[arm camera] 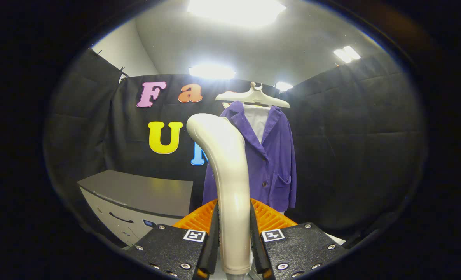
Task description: Iron the clothes twice with a garment steamer, once on the left side and once on the right side.
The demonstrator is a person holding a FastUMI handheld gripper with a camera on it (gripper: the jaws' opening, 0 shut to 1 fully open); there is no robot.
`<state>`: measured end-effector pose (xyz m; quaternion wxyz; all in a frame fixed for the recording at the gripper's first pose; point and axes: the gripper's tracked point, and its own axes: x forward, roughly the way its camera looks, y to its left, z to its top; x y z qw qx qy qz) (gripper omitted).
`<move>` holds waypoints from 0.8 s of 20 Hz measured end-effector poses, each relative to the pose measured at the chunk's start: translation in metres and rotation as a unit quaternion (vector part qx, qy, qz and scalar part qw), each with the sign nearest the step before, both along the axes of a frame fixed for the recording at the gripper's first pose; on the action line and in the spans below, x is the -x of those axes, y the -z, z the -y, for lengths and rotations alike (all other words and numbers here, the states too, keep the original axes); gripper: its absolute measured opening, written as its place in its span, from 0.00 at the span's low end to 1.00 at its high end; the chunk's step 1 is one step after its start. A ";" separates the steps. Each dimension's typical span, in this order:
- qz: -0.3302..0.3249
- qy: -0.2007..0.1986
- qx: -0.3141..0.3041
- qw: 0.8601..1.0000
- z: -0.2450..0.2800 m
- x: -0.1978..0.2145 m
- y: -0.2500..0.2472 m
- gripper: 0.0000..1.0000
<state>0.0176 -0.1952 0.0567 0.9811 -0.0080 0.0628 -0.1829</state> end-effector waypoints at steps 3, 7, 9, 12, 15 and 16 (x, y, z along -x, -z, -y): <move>0.015 0.013 0.006 1.000 0.013 -0.023 -0.022 0.38; 0.044 0.031 0.013 0.998 0.033 -0.049 -0.051 0.38; 0.054 0.043 0.022 0.997 0.046 -0.062 -0.061 0.38; 0.063 0.059 0.031 0.996 0.063 -0.088 -0.072 0.38; 0.069 0.081 0.029 0.994 0.082 -0.119 -0.082 0.38; 0.072 0.084 0.028 0.993 0.087 -0.128 -0.085 0.38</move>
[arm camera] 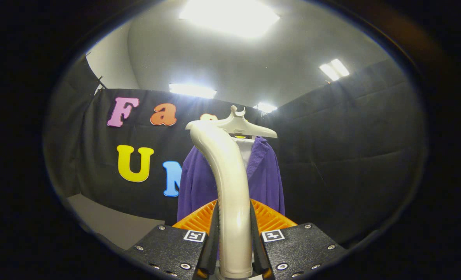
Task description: Iron the clothes twice with a garment steamer, once on the left side and once on the right side.
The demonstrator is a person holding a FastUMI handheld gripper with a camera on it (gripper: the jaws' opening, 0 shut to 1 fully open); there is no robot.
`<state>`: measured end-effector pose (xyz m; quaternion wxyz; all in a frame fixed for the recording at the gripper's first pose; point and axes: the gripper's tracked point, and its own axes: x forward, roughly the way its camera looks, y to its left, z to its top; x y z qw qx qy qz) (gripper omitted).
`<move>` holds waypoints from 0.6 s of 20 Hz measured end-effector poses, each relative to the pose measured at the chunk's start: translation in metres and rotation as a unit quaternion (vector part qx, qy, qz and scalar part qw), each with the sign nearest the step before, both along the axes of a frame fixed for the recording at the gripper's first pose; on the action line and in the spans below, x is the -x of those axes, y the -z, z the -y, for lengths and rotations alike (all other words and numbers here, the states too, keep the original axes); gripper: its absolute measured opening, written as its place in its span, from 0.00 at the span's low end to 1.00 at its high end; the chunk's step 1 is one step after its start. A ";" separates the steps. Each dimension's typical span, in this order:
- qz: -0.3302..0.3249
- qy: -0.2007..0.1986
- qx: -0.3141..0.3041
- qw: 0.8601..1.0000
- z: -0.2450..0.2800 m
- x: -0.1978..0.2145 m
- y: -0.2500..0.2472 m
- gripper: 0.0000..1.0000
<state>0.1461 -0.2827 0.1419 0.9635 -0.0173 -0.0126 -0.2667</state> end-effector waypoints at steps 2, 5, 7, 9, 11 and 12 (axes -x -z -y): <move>0.004 0.006 0.001 1.000 0.010 -0.017 -0.003 0.38; -0.003 0.015 0.005 1.000 0.023 -0.044 0.002 0.38; -0.007 0.014 -0.001 1.000 0.026 -0.056 0.010 0.38; -0.016 0.014 -0.001 1.000 0.028 -0.068 0.022 0.38; -0.034 0.018 0.000 0.999 0.029 -0.077 0.040 0.38; -0.041 0.021 -0.001 0.999 0.030 -0.080 0.048 0.38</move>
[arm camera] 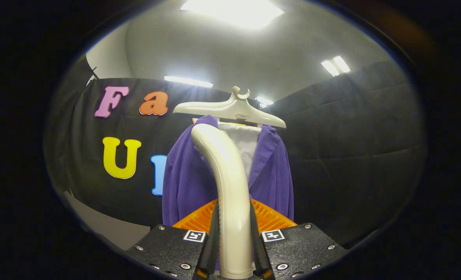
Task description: Iron the clothes twice with a garment steamer, once on the left side and once on the right side.
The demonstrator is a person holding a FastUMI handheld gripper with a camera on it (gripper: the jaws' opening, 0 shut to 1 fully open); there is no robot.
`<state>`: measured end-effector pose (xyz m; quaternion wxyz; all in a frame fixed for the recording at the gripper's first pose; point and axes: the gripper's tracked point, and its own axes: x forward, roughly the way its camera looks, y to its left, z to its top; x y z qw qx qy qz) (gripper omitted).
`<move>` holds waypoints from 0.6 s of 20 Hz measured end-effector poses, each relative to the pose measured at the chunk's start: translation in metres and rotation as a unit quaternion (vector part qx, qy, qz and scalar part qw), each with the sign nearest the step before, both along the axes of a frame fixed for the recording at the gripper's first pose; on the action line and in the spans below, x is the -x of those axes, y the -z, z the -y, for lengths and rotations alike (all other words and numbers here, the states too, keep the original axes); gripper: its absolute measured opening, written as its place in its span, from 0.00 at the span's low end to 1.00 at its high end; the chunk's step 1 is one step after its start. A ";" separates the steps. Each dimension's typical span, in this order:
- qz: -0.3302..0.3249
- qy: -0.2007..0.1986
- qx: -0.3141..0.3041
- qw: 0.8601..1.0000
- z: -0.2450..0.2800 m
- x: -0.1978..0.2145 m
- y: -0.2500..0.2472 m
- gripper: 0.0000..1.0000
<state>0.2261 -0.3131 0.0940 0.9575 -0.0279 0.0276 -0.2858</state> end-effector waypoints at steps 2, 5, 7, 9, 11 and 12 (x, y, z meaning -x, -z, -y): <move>-0.009 0.006 -0.005 1.000 0.000 -0.002 0.016 0.38; -0.018 0.022 -0.008 1.000 0.000 0.000 0.040 0.38; -0.032 0.021 -0.009 0.999 -0.007 0.003 0.060 0.38; -0.051 0.019 -0.008 0.998 -0.012 0.005 0.081 0.38; -0.066 0.015 -0.012 0.998 -0.020 0.006 0.100 0.38; -0.072 0.011 -0.015 0.997 -0.024 0.006 0.109 0.38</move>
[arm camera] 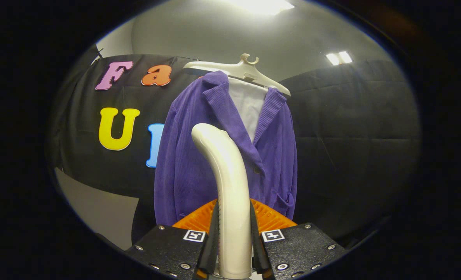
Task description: Iron the clothes twice with a garment steamer, once on the left side and once on the right side.
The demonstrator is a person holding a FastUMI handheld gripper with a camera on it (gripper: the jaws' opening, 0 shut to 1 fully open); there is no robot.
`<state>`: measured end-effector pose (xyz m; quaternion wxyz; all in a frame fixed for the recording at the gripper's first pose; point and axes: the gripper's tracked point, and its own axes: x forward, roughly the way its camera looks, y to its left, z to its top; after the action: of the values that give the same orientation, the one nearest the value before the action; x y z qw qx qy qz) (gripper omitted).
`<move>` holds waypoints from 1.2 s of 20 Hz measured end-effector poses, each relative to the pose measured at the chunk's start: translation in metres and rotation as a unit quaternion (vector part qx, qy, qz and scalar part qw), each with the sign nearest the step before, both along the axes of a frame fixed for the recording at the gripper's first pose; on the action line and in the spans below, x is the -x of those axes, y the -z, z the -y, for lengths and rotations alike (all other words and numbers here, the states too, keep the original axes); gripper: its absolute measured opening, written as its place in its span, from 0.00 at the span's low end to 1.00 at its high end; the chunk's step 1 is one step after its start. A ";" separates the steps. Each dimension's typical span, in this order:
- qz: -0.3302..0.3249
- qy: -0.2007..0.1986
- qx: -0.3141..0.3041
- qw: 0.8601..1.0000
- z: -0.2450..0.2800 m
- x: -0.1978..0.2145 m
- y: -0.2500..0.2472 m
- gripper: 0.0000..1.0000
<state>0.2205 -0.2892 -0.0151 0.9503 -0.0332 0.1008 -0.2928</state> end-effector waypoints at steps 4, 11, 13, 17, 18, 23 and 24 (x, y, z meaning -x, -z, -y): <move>-0.026 -0.006 -0.003 1.000 -0.010 0.009 0.036 0.38; -0.078 -0.006 -0.020 0.997 -0.012 0.031 0.111 0.38; -0.097 -0.012 -0.027 0.995 -0.015 0.036 0.134 0.38; -0.136 -0.024 -0.037 0.990 -0.022 0.048 0.175 0.38; -0.145 -0.025 -0.042 0.988 -0.022 0.055 0.188 0.38; -0.186 -0.031 -0.061 0.980 -0.029 0.079 0.237 0.38; -0.191 -0.034 -0.065 0.979 -0.030 0.082 0.244 0.38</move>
<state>0.1381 -0.2588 -0.2590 0.9231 -0.0305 0.2979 -0.2415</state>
